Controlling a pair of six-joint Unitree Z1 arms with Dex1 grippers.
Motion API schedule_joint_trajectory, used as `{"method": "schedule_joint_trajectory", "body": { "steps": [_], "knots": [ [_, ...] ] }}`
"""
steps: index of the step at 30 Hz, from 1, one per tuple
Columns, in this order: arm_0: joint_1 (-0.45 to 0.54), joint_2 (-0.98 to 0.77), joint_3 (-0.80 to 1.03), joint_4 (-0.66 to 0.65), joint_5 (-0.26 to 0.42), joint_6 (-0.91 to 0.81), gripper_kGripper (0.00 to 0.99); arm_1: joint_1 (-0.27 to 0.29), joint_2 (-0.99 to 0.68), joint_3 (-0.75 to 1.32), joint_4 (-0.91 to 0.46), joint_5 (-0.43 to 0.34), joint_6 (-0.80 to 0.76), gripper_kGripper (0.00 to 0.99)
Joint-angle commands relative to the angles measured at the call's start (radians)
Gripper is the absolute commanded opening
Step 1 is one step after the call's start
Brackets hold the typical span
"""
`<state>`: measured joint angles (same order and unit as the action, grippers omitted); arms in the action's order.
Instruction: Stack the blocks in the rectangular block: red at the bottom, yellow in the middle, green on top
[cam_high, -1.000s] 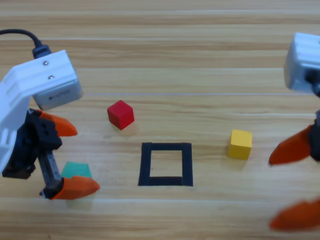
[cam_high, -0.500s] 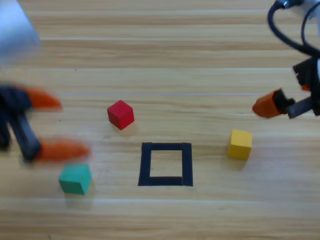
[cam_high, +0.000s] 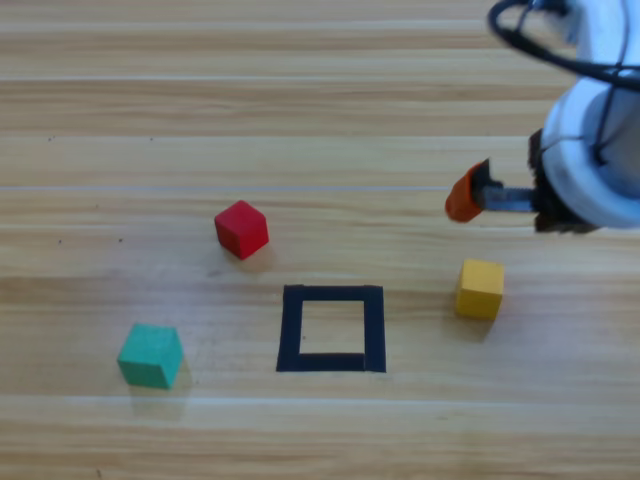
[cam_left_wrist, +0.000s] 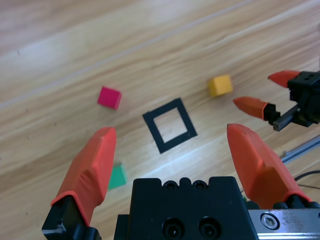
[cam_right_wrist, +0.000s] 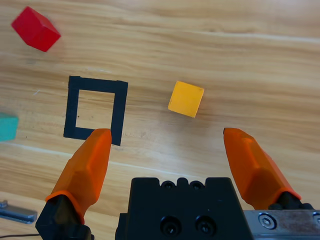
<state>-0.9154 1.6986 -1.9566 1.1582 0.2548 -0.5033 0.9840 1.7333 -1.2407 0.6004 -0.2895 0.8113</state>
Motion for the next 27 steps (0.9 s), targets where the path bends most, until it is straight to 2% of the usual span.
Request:
{"method": "schedule_joint_trajectory", "body": {
  "steps": [1,6,12,21,27],
  "knots": [
    [0.104,0.136,-0.022,0.052,-0.063,-0.026,0.948,-0.096,0.204,-0.037,0.007,0.058,0.1,0.99],
    [0.168,0.202,-0.022,0.077,-0.101,0.014,0.948,-0.102,0.258,-0.039,0.007,0.05,0.169,0.99],
    [0.25,0.319,-0.018,0.09,-0.103,0.105,0.946,-0.116,0.315,-0.051,0.007,0.05,0.192,0.99],
    [0.27,0.492,-0.033,0.097,-0.115,0.203,0.946,-0.133,0.361,-0.062,0.007,0.067,0.19,0.976],
    [0.27,0.567,-0.034,0.089,-0.129,0.269,0.946,-0.146,0.4,-0.079,0.007,0.09,0.19,0.927]
  ]
}}
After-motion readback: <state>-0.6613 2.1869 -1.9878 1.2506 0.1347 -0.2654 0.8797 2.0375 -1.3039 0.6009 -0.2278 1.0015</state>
